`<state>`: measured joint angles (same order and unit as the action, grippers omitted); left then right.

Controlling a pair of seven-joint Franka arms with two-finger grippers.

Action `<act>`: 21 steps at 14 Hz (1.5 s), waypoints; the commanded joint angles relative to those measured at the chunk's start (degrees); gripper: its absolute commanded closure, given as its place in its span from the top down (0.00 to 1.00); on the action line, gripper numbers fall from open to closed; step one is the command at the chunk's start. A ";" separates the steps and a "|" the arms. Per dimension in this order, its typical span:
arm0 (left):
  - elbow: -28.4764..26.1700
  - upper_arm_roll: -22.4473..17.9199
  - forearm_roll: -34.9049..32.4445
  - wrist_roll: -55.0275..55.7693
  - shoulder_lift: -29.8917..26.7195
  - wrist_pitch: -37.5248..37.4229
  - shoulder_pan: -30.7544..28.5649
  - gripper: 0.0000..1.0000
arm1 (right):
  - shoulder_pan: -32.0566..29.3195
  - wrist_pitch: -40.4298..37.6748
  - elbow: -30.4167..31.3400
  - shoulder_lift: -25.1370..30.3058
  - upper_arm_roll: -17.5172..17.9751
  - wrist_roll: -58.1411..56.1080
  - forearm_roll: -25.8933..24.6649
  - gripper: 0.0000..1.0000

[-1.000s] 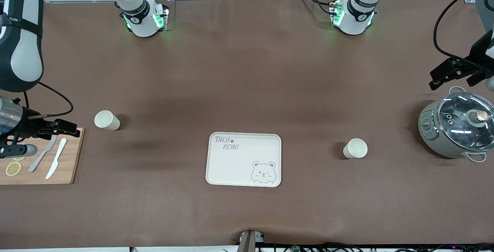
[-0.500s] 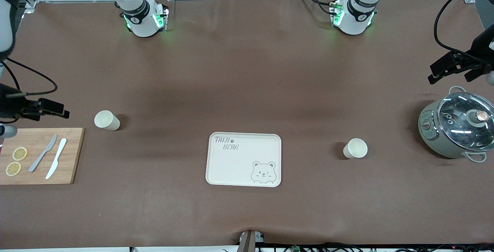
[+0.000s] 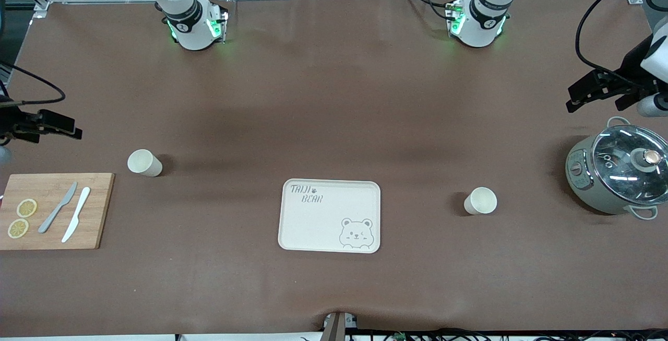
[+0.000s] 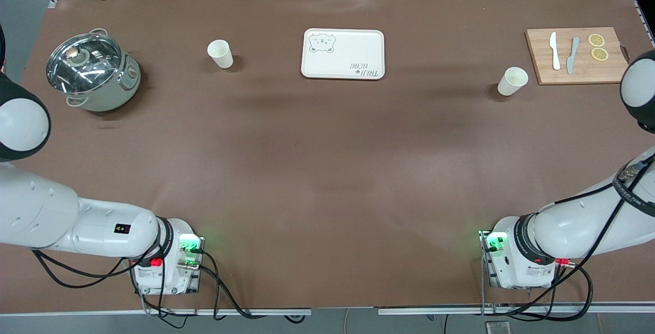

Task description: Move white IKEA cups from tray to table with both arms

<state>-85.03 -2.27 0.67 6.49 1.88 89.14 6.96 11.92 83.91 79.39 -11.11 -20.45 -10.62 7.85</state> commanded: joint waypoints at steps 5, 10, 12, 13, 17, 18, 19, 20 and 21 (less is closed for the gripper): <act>-0.31 0.87 0.39 -1.12 -0.03 -0.63 -0.46 1.00 | -13.24 -0.15 7.44 8.64 15.96 4.44 -2.84 1.00; -0.22 0.95 0.65 -0.95 -0.12 -0.98 -0.55 1.00 | -13.59 -0.93 14.21 14.19 19.22 10.10 -6.54 1.00; -0.22 0.95 0.39 -0.77 -0.12 -1.68 -0.11 1.00 | -14.03 -0.86 14.12 14.01 18.87 10.10 -6.54 1.00; -0.22 0.95 0.13 -0.77 0.05 -1.77 -0.11 1.00 | -14.03 -0.42 13.86 13.84 18.87 10.10 -6.62 1.00; 0.39 0.95 0.12 -0.68 0.14 -1.86 -0.19 1.00 | -13.86 0.99 11.76 13.40 18.96 9.75 -6.80 1.00; 0.39 0.87 0.12 -0.69 0.14 -1.86 -0.28 1.00 | -13.68 0.56 10.36 12.87 19.04 9.92 -6.89 1.00; 0.39 0.87 0.12 -0.69 0.23 -1.86 -0.20 1.00 | -13.94 0.38 9.56 12.87 19.04 9.83 -6.80 1.00; 0.22 0.95 0.12 -0.69 0.23 -1.86 -0.28 1.00 | -14.12 0.38 9.12 12.87 18.87 9.74 -6.89 1.00; 0.13 0.95 0.12 -0.69 0.23 -1.86 -0.28 1.00 | -14.29 0.38 8.42 12.78 18.87 9.74 -6.80 1.00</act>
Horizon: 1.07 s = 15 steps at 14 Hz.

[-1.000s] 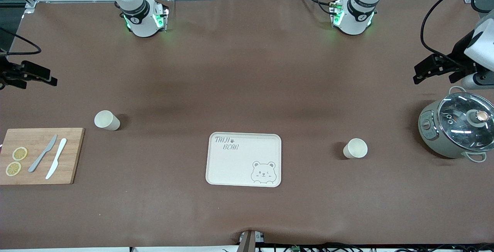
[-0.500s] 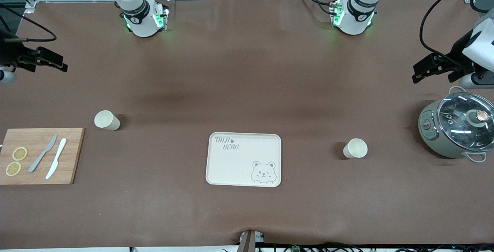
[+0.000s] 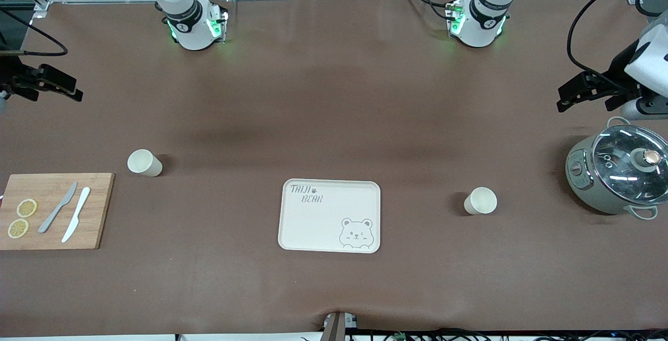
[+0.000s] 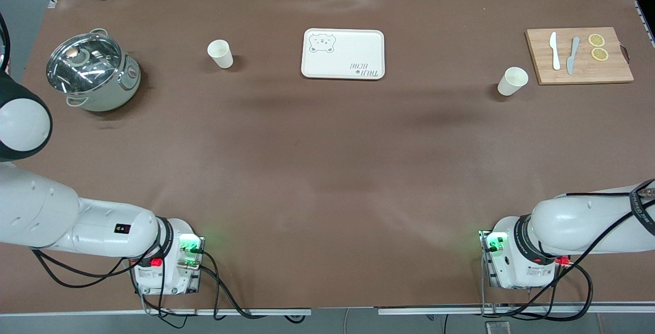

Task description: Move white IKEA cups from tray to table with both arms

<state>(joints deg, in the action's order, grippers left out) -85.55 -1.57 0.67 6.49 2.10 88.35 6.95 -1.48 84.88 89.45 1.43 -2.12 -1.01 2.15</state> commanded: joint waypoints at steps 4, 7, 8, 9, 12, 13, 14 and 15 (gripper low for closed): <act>0.56 0.16 0.12 -0.86 0.18 -1.07 -0.18 1.00 | -0.90 -0.59 -1.64 0.42 0.45 -0.31 -1.27 1.00; 0.56 0.34 -1.19 -0.25 0.97 -0.98 0.08 1.00 | -1.25 -0.77 -1.38 0.42 0.53 -0.40 -2.24 1.00; 0.56 0.34 -1.20 -0.25 0.98 -0.98 0.17 1.00 | -1.16 -0.68 -1.47 0.42 0.54 -0.40 -2.33 1.00; 0.65 0.60 -1.20 -0.16 0.98 -0.98 0.17 1.00 | -1.16 -0.68 -1.47 0.42 0.62 -0.48 -2.33 1.00; 0.56 1.13 -1.28 -0.07 1.50 -0.81 0.17 1.00 | -1.25 -1.12 -1.47 0.42 0.62 -0.48 -2.07 1.00; 0.56 1.13 -1.28 -0.07 1.59 -0.72 0.25 1.00 | -1.33 -1.21 -1.47 0.33 0.54 -0.40 -1.63 1.00; 0.74 1.13 -1.28 -0.07 1.59 -0.54 0.26 1.00 | -1.51 -1.12 -1.47 0.33 0.54 -0.40 -1.62 1.00; 0.74 1.13 -1.28 -0.16 1.76 -0.46 0.26 1.00 | -1.60 -1.12 -1.38 0.25 0.54 -0.22 -1.62 1.00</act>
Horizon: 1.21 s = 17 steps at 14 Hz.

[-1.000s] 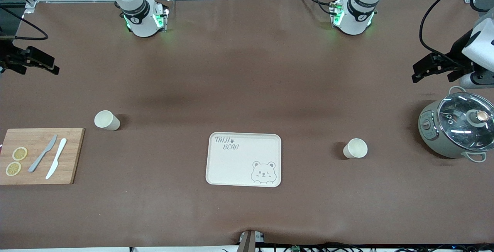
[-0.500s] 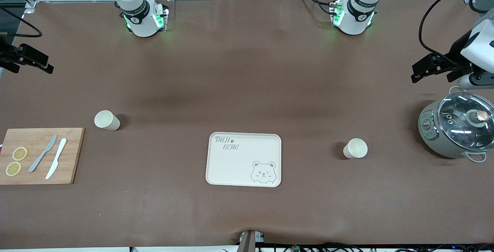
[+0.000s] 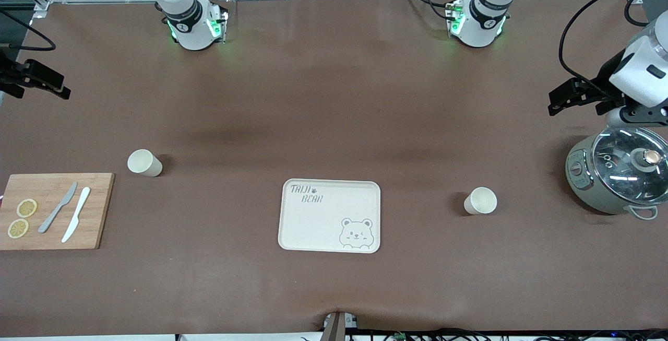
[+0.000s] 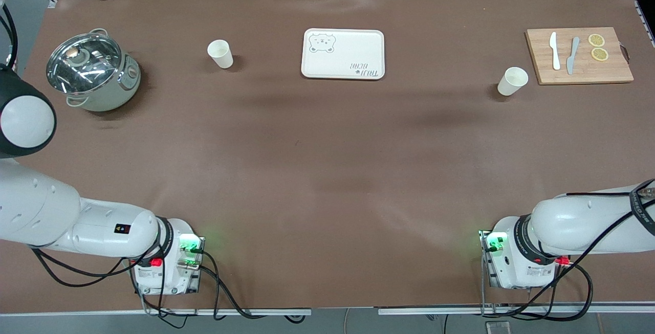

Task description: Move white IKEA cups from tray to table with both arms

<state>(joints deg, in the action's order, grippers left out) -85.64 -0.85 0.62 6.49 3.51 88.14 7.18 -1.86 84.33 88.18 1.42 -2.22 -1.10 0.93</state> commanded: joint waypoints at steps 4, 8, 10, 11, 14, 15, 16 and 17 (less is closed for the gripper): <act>0.74 0.41 -1.15 -0.95 0.79 0.19 -0.15 1.00 | -1.04 -0.66 -0.20 0.25 0.63 -0.22 -0.40 1.00; 1.18 0.24 -1.15 -0.95 1.23 0.28 -0.15 1.00 | -1.13 -0.57 -0.20 0.25 0.63 -0.22 -0.31 1.00; 1.97 0.24 -1.06 -0.78 1.32 0.28 -0.15 1.00 | -1.13 -0.58 -0.20 0.25 0.63 -0.22 -0.31 1.00; 1.97 0.24 -1.06 -0.77 1.32 0.28 -0.15 1.00 | -1.22 -0.57 -0.20 0.25 0.63 -0.22 -0.31 1.00; 1.97 0.24 -1.15 -0.77 1.32 0.28 -0.32 1.00 | -1.13 -0.57 -0.20 0.25 0.63 -0.22 -0.31 1.00; 1.97 0.24 -1.15 -0.77 1.32 0.28 -0.15 1.00 | -1.13 -0.66 -0.20 0.25 0.63 -0.22 -0.31 1.00; 1.97 0.24 -1.15 -0.77 1.32 0.28 -0.15 1.00 | -1.13 -0.58 -0.20 0.25 0.63 -0.22 -0.31 1.00; 1.97 0.24 -1.33 -0.77 1.32 0.28 -0.24 1.00 | -1.22 -0.57 -0.20 0.25 0.63 -0.22 -0.31 1.00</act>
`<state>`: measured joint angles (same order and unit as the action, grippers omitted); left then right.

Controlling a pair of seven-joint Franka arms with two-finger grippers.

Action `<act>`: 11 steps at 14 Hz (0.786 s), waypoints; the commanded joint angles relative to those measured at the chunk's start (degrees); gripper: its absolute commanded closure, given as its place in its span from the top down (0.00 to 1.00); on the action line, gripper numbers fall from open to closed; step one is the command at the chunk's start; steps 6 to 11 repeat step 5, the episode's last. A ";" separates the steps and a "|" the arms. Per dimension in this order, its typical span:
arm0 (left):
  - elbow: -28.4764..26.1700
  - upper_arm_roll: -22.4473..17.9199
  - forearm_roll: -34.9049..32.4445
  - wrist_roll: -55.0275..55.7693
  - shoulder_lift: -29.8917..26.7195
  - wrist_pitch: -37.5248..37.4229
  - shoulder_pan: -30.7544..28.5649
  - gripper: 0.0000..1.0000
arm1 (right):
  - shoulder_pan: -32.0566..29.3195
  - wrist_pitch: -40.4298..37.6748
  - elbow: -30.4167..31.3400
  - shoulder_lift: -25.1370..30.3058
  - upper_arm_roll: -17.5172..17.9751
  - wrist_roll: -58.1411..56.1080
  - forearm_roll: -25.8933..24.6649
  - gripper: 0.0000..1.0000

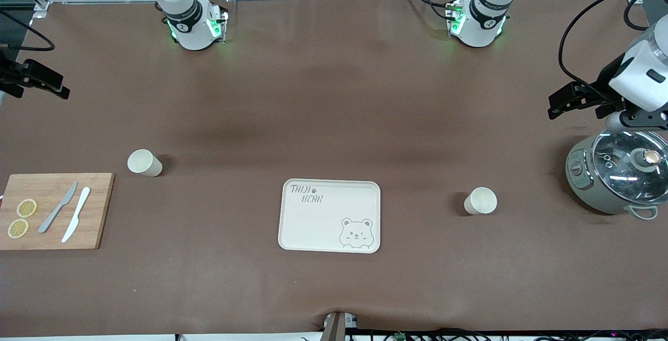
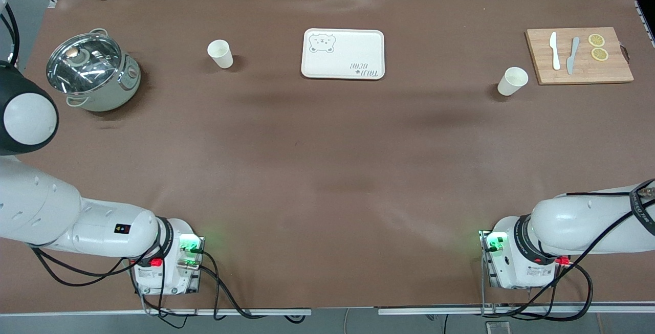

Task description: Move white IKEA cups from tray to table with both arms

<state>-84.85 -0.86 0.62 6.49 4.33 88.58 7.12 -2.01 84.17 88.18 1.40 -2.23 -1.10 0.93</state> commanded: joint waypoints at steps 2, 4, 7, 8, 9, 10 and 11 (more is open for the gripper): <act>1.27 0.33 -3.42 -0.51 0.50 -0.16 0.09 1.00 | -0.98 -0.49 -0.20 0.27 0.65 -0.22 -0.32 1.00; 1.27 0.42 -3.61 0.02 0.50 -0.16 0.09 1.00 | -0.98 -0.41 -0.20 0.27 0.65 -0.22 -0.32 1.00; 1.18 0.42 -3.61 -0.07 0.50 -0.16 0.00 1.00 | -0.98 -0.41 -0.20 0.27 0.65 -0.22 -0.32 1.00; 1.18 0.42 -3.61 -0.07 0.50 -0.16 0.00 1.00 | -0.98 -0.41 -0.20 0.27 0.65 -0.22 -0.32 1.00; 1.18 0.42 -3.61 -0.07 0.50 -0.16 0.00 1.00 | -0.98 -0.41 -0.20 0.27 0.65 -0.22 -0.32 1.00; 1.18 0.42 -3.61 -0.07 0.50 -0.16 0.00 1.00 | -0.98 -0.41 -0.20 0.27 0.65 -0.22 -0.32 1.00; 1.18 0.42 -3.61 -0.07 0.50 -0.16 0.00 1.00 | -0.98 -0.41 -0.20 0.27 0.65 -0.22 -0.32 1.00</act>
